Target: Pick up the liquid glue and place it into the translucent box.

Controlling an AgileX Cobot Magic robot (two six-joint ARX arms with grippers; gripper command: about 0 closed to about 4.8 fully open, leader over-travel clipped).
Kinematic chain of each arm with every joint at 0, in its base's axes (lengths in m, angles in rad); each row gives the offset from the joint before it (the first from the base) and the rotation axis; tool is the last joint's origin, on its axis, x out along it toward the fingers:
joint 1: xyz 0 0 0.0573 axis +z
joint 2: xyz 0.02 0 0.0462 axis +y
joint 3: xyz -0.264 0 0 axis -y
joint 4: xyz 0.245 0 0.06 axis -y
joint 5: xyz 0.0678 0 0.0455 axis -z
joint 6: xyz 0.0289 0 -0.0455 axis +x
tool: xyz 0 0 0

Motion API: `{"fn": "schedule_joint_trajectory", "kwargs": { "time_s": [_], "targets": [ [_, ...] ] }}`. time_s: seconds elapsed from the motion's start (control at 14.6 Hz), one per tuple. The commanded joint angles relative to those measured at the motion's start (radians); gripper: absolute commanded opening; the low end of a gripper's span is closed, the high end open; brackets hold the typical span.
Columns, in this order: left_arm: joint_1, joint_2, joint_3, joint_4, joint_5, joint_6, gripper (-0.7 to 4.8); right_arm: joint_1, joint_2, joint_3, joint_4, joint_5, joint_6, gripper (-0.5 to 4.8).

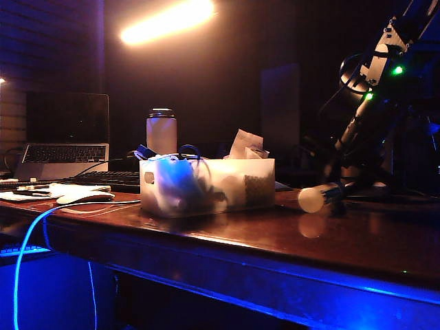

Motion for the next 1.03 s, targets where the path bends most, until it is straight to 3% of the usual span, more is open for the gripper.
{"fn": "schedule_joint_trajectory", "kwargs": {
  "time_s": [0.07, 0.14, 0.27, 0.55, 0.76, 1.03],
  "targets": [
    [-0.001, -0.005, 0.005, 0.009, 0.007, -0.002, -0.05, 0.006, 0.018, -0.012, -0.071, -0.028, -0.028, -0.05],
    [-0.001, -0.006, 0.005, 0.009, 0.007, -0.002, -0.05, 0.006, 0.018, -0.012, -0.065, -0.043, -0.029, 0.02],
    [-0.001, -0.006, 0.005, 0.009, 0.007, -0.002, -0.05, 0.005, 0.016, -0.011, -0.034, -0.089, -0.032, 0.67],
    [-0.001, -0.006, 0.005, 0.009, 0.007, -0.002, -0.05, 0.005, -0.037, 0.028, -0.019, -0.097, -0.152, 0.66],
    [-0.001, -0.005, 0.005, 0.009, 0.006, -0.002, -0.05, 0.005, -0.097, 0.166, -0.052, -0.108, -0.234, 0.66],
    [-0.001, -0.005, 0.005, 0.011, 0.006, -0.001, -0.05, 0.039, -0.108, 0.283, 0.005, -0.236, -0.145, 0.66]
  ]
}}
